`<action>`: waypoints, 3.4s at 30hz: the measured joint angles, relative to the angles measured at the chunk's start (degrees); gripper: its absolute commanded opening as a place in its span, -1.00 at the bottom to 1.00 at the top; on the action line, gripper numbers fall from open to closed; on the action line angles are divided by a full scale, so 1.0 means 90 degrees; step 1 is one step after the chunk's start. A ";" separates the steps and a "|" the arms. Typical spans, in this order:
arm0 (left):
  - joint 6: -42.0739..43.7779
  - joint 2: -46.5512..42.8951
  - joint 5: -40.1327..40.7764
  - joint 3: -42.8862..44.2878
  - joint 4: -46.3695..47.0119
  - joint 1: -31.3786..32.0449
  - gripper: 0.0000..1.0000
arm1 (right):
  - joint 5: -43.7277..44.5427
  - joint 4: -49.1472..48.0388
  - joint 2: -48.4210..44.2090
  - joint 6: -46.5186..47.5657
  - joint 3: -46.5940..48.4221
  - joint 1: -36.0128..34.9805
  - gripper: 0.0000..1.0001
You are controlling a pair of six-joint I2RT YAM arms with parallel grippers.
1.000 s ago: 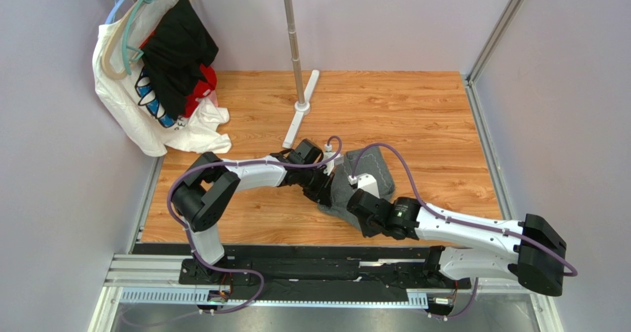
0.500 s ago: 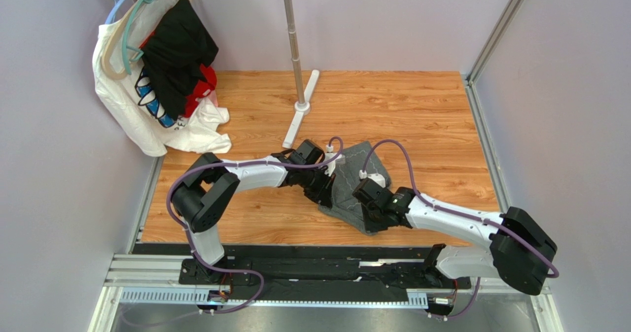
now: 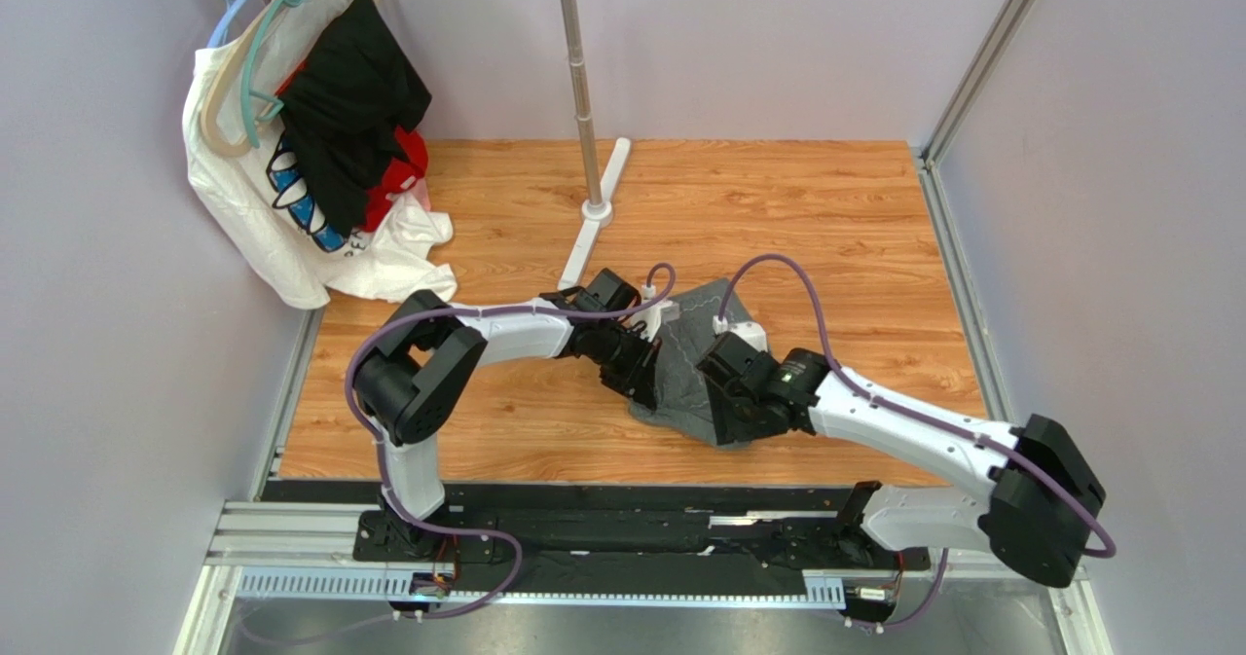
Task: Fold the napkin, place the utensils inside, and roll it up
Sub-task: Roll the napkin with the utensil
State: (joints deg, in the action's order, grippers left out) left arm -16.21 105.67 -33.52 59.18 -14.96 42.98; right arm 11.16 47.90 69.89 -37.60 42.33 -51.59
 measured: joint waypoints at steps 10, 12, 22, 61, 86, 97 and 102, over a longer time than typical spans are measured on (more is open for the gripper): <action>0.0049 0.0357 -0.0469 0.0379 -0.0464 -0.0197 -0.97 | 0.1457 -0.0566 -0.0427 0.1141 0.0891 -0.1979 0.05; 0.0063 0.0389 -0.0488 0.0423 -0.0520 -0.0202 -0.97 | 0.1576 -0.0908 -0.0061 0.1416 0.0891 -0.2276 0.04; 0.0155 0.0444 -0.0546 0.0503 -0.0639 -0.0209 -0.97 | 0.1814 -0.1702 0.1214 0.2113 0.0748 -0.2569 0.05; 0.0328 0.0593 -0.0663 0.0743 -0.0763 -0.0260 -0.17 | 0.2033 -0.2438 0.2370 0.2353 0.0481 -0.2140 -1.00; -0.0578 -0.1474 0.1253 -0.1112 -0.0027 -0.1090 0.79 | 0.0066 -0.3648 0.1251 0.2375 -0.0500 -0.1656 -1.00; -0.0588 -0.3825 0.1464 -0.3347 0.2013 -0.1154 0.71 | -0.1627 -0.3786 0.0760 0.2720 -0.0896 -0.0916 -1.00; -0.0471 -0.4090 0.0712 -0.3954 0.3650 -0.0835 0.67 | -0.2472 -0.3791 0.0687 0.2863 -0.0954 -0.0432 -1.00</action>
State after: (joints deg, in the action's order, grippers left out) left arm -20.45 68.86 -27.11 23.59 17.89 35.46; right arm -11.09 13.78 76.07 -11.84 33.74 -55.48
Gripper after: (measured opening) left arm 0.839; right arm 0.044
